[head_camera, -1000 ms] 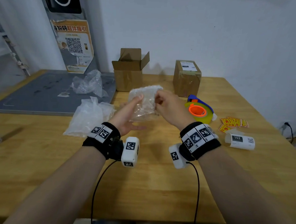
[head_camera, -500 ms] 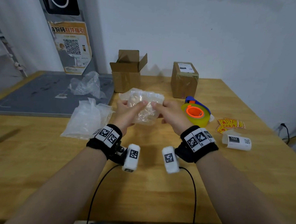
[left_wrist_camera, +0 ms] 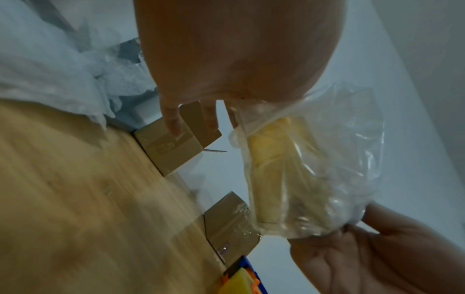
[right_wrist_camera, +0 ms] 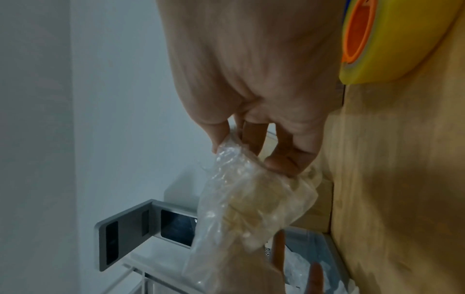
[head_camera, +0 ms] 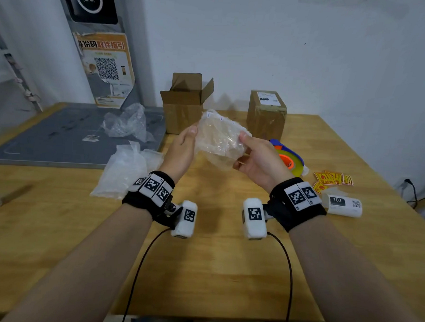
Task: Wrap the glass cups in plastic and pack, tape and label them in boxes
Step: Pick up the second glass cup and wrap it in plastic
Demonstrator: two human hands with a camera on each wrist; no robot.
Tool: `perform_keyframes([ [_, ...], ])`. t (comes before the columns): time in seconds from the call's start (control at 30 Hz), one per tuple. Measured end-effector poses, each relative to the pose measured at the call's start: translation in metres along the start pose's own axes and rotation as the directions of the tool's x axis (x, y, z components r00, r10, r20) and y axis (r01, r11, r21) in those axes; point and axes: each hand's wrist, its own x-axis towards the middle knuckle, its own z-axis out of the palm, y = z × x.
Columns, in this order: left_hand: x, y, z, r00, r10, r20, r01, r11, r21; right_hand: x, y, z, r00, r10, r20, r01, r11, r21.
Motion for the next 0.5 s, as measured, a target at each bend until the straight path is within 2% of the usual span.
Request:
perform_keyframes([
  [0.13, -0.011, 0.012, 0.008, 0.992, -0.126, 0.031, 0.13, 0.975, -0.181, -0.001, 0.003, 0.001, 1.0, 0.022, -0.021, -0.02, 0.996, 0.082],
  [0.23, -0.015, 0.014, 0.011, 0.986, -0.144, 0.081, 0.16, 0.955, -0.25, -0.004, 0.007, 0.003, 0.999, 0.05, -0.02, -0.048, 0.995, 0.084],
  [0.3, -0.015, 0.012, 0.01, 0.983, -0.127, 0.135, 0.159, 0.953, -0.257, -0.006, 0.009, 0.001, 0.997, 0.071, -0.009, -0.07, 0.993, 0.096],
  [0.4, -0.014, 0.005, 0.007, 0.98, -0.09, 0.179, 0.118, 0.981, -0.156, -0.008, 0.006, -0.003, 0.993, 0.116, -0.005, -0.114, 0.986, 0.121],
  [0.5, -0.013, -0.001, 0.01, 0.981, -0.075, 0.18, 0.101, 0.985, -0.14, -0.008, 0.001, -0.006, 0.989, 0.15, 0.001, -0.149, 0.983, 0.107],
])
